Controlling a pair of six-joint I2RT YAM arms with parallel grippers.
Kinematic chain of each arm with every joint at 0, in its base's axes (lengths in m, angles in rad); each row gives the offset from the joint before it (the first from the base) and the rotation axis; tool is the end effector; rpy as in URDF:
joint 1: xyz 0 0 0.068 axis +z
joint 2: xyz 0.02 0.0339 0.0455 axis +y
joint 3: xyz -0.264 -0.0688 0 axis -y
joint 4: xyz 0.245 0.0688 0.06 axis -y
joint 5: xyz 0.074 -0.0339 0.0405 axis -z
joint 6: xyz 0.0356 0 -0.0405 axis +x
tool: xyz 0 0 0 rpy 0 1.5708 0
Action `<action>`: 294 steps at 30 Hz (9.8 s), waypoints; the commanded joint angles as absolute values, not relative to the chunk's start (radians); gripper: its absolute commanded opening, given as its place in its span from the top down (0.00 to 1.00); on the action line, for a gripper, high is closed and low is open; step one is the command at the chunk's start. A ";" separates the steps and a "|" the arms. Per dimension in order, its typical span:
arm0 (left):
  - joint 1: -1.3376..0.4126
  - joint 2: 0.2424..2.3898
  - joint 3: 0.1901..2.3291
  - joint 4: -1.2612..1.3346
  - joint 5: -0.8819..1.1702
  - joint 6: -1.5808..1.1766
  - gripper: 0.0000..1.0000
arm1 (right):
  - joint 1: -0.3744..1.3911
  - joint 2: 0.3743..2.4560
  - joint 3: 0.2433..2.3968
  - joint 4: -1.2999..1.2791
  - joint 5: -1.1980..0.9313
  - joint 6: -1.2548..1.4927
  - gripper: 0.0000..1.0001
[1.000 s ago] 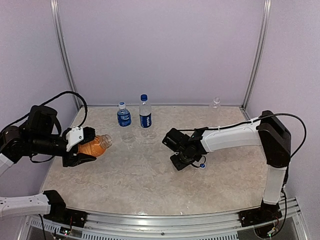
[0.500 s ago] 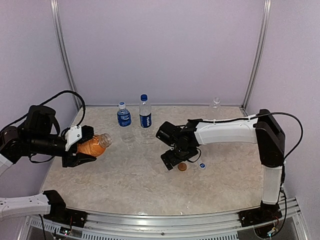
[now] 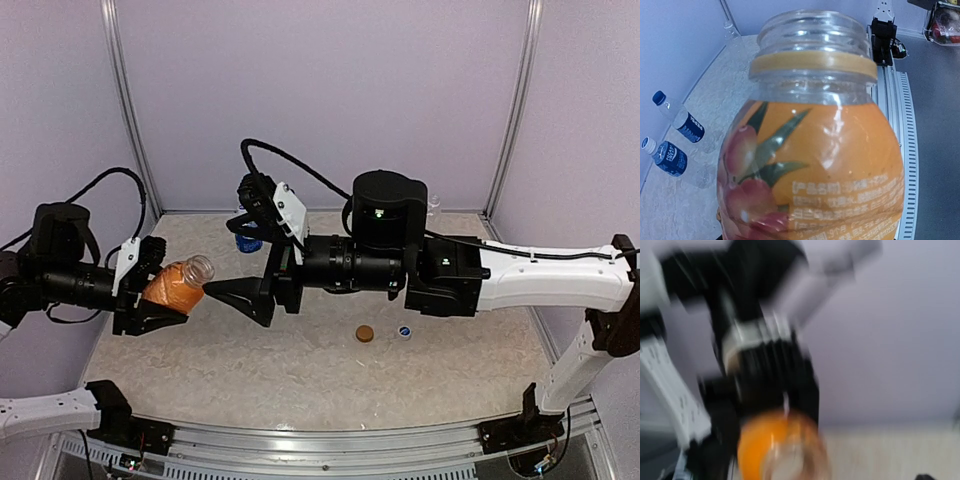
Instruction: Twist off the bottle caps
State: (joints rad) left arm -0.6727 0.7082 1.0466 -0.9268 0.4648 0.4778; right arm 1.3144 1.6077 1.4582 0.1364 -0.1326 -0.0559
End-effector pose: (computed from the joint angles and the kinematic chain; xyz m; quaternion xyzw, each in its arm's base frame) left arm 0.0829 -0.0864 0.3644 0.5580 0.6609 -0.2468 0.4371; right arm 0.0944 0.3787 0.3987 -0.4854 0.5204 0.4506 0.5389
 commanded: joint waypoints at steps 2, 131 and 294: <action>-0.670 0.686 1.085 -0.886 0.555 0.445 0.69 | 1.297 1.703 1.455 0.417 -0.344 -0.165 0.07; -0.057 0.187 0.503 -0.467 0.286 -0.250 0.01 | 0.796 2.242 2.151 -0.224 0.096 0.160 1.00; -0.601 0.686 0.916 -0.615 -0.167 1.004 0.73 | 1.119 1.922 1.845 -0.065 -0.328 0.590 0.58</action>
State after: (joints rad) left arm -0.5911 0.6838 0.9295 -0.6353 -0.1623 0.9955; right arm 1.1164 1.8881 1.8050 -0.0299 -0.2790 0.5533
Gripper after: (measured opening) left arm 0.270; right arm 0.501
